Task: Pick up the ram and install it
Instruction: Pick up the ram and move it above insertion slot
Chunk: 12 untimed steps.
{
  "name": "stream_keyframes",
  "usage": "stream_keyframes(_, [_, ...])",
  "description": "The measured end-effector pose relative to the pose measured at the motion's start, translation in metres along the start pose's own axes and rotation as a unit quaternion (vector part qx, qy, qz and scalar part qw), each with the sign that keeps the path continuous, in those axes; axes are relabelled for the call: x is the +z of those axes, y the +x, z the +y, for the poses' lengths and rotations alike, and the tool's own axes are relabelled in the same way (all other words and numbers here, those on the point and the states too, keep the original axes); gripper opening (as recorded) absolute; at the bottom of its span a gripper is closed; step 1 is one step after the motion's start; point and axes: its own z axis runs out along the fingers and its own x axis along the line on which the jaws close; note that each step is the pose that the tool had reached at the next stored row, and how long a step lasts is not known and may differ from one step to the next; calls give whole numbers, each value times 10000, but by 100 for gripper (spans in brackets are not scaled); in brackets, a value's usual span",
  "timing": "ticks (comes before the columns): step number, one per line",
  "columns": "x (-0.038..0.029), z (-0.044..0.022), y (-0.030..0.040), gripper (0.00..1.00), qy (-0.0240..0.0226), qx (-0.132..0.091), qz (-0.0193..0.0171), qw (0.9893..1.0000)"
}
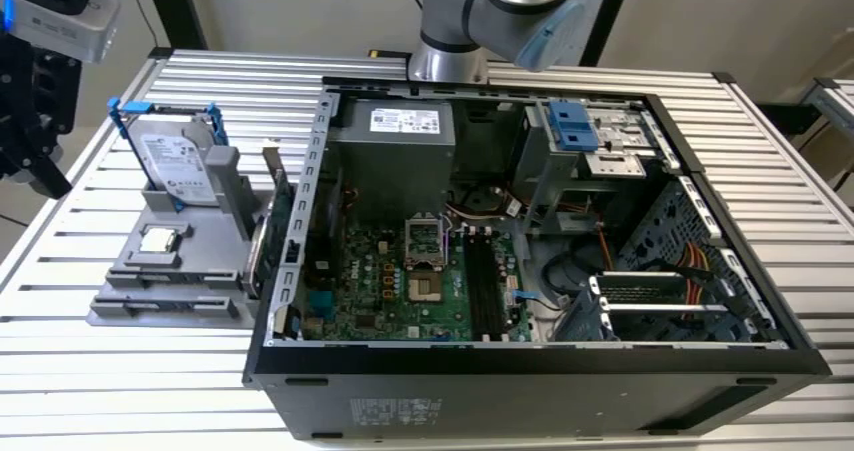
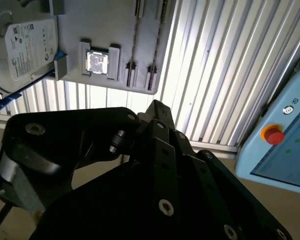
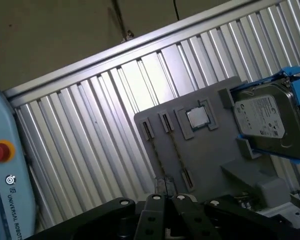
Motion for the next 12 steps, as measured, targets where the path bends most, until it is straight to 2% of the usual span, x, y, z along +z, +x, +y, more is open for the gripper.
stream_keyframes(3, [0,0,0,0,-2,-91,4,10000])
stream_keyframes(6, [0,1,-1,0,-5,-306,14,9995])
stream_keyframes(9, [0,1,-1,0,-6,-568,25,9984])
stream_keyframes(12, [1,1,-1,0,0,-821,32,9966])
